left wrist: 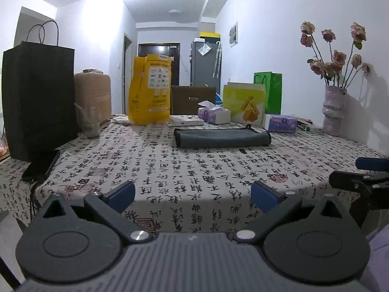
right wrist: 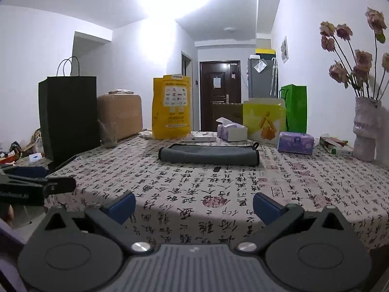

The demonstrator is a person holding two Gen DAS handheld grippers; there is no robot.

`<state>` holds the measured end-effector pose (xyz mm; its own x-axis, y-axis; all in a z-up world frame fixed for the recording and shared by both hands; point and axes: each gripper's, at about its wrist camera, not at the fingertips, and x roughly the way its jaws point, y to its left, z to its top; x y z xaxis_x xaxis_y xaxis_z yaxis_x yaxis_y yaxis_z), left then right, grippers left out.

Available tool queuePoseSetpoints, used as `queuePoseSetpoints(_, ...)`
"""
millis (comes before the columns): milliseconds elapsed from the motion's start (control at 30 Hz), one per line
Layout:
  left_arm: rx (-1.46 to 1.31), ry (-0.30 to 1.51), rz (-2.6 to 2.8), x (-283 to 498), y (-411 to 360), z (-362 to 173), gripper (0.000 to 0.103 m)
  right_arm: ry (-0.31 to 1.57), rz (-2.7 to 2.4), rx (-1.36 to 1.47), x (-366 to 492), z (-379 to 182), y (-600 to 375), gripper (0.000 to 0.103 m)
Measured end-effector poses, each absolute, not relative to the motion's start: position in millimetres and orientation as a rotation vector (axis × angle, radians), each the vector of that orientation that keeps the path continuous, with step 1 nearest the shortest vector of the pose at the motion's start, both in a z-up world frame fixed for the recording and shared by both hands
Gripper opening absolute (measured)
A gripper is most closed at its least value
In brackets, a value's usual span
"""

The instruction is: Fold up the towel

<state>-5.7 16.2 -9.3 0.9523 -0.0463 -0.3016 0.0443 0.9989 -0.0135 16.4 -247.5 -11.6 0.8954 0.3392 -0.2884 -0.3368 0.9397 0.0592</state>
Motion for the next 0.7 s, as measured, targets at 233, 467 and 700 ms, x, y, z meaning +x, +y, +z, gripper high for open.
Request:
queuePoseSetpoints(233, 0.0, 0.307, -0.047, -5.1, 14.5, -9.3, 0.103, 0.303, 0.349, 0.011, 17.2, -12.1, -248.2, 0.103)
queuePoseSetpoints(467, 0.0, 0.307, -0.047, -5.2, 14.5, -9.3, 0.103, 0.305, 0.347, 0.012, 18.2, -12.4, -248.5, 0.103)
queuePoseSetpoints(700, 0.001, 0.307, -0.048, -5.2, 14.3, -9.2, 0.103, 0.309, 0.346, 0.016, 19.0, -13.3, -248.0, 0.103)
